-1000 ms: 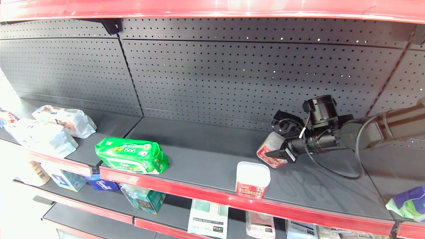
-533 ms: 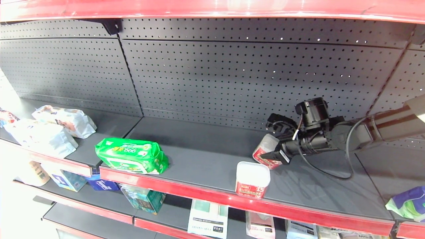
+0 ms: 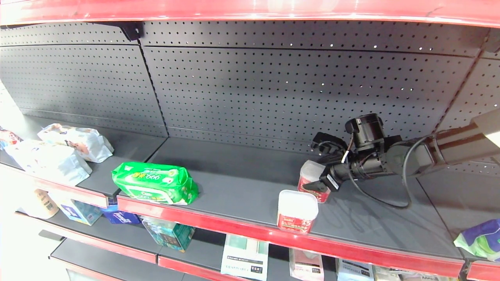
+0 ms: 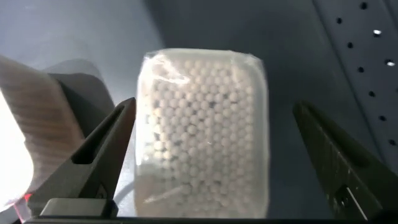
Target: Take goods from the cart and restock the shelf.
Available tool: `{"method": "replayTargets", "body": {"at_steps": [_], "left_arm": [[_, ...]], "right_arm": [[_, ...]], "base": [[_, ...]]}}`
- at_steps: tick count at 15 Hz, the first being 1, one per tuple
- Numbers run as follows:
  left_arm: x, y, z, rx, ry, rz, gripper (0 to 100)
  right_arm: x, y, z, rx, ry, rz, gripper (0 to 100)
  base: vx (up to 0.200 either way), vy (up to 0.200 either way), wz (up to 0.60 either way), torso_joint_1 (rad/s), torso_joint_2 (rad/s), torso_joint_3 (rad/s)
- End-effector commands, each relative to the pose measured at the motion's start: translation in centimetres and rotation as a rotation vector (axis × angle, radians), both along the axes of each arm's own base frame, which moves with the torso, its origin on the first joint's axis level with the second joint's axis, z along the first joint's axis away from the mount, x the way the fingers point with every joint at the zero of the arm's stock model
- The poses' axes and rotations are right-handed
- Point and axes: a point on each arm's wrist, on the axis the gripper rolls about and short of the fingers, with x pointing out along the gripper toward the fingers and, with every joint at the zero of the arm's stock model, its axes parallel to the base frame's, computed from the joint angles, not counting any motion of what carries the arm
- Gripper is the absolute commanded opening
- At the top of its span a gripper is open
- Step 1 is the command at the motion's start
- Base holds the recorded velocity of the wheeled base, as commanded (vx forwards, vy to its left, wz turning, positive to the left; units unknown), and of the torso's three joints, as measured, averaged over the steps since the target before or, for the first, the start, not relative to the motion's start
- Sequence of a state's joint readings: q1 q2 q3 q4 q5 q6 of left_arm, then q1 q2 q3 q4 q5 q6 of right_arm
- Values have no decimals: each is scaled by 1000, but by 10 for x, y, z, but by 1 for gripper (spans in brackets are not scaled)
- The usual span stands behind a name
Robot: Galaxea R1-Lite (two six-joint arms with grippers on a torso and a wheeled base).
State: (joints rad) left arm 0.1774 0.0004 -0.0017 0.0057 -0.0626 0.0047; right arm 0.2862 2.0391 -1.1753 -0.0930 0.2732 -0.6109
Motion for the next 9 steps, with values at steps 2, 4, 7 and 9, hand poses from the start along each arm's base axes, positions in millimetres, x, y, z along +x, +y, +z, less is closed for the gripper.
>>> {"method": "replayTargets", "body": {"at_steps": [2,4,7,9], "left_arm": [[0,0,0,0,0,0,100],[0,0,0,0,0,0,100],[0,0,0,0,0,0,100],[0,0,0,0,0,2,100]], "right_arm": [[-9,-7,7,-1,-9,-9,100],[-18,-15,6,-7,8,-22,100],[-27,-23,7,-12,19,-36,100],[-32,-25,5,-21,30,-45,100]], "base": [[0,0,0,0,0,0],[0,0,0,0,0,0],[0,0,0,0,0,0],[0,0,0,0,0,0]]}}
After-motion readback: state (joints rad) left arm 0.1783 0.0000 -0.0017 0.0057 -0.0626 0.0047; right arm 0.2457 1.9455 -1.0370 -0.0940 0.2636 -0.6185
